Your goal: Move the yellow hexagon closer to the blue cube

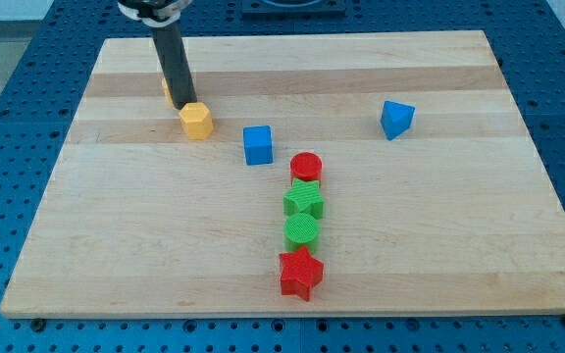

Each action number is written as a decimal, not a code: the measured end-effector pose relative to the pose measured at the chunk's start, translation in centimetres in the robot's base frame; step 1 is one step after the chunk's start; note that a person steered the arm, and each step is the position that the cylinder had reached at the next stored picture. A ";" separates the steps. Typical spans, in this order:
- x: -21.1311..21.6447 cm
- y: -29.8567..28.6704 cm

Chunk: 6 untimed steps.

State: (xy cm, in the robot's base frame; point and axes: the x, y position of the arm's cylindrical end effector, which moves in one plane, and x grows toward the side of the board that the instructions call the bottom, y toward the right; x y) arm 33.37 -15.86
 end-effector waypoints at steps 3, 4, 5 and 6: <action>-1.7 -5.6; -1.9 -6.2; 1.7 -3.6; 4.7 1.2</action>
